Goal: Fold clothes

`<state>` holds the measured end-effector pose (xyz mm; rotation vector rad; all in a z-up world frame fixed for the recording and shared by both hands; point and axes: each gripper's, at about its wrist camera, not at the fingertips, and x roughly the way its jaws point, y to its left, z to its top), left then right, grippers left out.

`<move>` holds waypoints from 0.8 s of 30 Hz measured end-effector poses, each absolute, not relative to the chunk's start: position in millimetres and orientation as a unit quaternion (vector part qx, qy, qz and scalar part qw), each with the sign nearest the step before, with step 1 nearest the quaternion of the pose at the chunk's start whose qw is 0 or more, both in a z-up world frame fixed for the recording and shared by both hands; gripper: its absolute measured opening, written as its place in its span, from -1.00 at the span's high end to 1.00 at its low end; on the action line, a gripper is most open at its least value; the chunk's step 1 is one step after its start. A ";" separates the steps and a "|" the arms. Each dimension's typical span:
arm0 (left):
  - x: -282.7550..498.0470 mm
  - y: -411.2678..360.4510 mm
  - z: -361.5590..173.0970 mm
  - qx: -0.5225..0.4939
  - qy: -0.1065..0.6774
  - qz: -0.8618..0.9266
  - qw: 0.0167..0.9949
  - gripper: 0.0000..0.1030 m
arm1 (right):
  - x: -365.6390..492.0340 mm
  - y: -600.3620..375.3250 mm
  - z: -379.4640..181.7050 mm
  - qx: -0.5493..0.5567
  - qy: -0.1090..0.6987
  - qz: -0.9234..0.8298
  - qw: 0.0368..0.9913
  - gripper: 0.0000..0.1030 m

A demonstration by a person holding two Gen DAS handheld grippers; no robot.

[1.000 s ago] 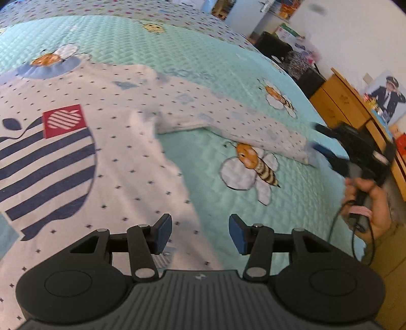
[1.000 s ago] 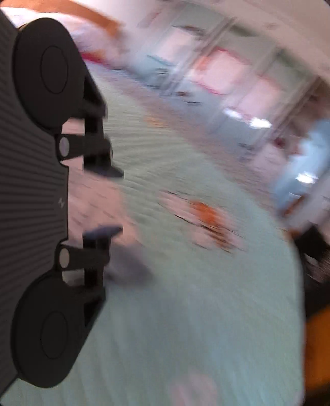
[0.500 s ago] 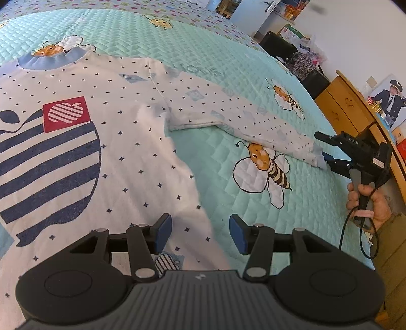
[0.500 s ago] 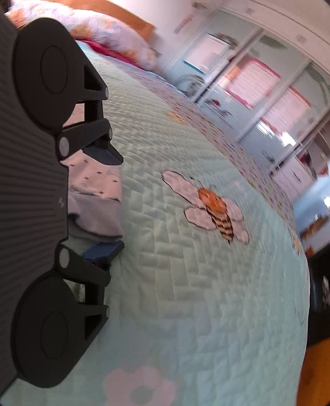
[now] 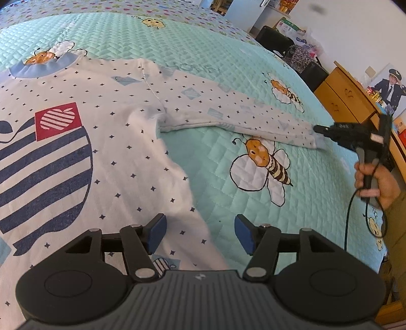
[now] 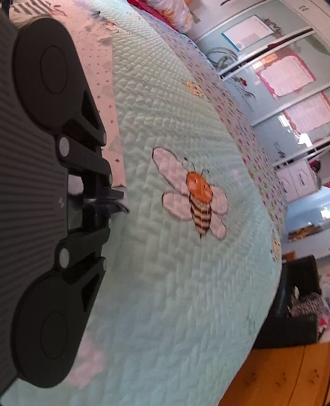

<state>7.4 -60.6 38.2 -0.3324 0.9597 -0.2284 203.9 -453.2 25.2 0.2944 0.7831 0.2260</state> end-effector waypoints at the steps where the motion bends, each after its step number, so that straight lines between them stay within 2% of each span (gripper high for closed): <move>1: 7.1 -60.8 38.3 -0.158 0.458 -0.109 0.868 -0.22 | 208.3 -449.4 23.1 0.123 0.384 0.104 0.909 0.95; 7: 2.6 -63.5 38.8 -0.149 0.458 -0.118 0.868 -0.28 | 212.3 -457.0 8.3 0.134 0.372 0.078 0.915 0.91; 9: 1.0 -64.5 39.0 -0.146 0.458 -0.121 0.869 -0.30 | 205.9 -461.9 10.8 0.153 0.361 0.052 0.918 0.84; 13: -2.2 -66.5 39.4 -0.140 0.458 -0.126 0.869 -0.32 | 179.0 -477.1 25.3 0.213 0.316 -0.072 0.922 0.55; 14: -3.0 -67.0 39.5 -0.138 0.458 -0.128 0.869 -0.33 | 170.9 -478.6 28.7 0.231 0.309 -0.081 0.919 0.55; 17: -8.0 -68.1 39.8 -0.137 0.459 -0.132 0.868 -0.33 | 149.0 -463.6 33.6 0.285 0.320 0.029 0.903 0.54; 21: -15.2 -68.4 42.2 -0.140 0.461 -0.138 0.866 -0.33 | 138.5 -406.2 23.4 0.277 0.384 0.186 0.861 0.53; 24: -18.5 -67.1 48.8 -0.158 0.458 -0.155 0.861 -0.33 | 140.1 -388.4 17.3 0.332 0.380 0.211 0.837 0.53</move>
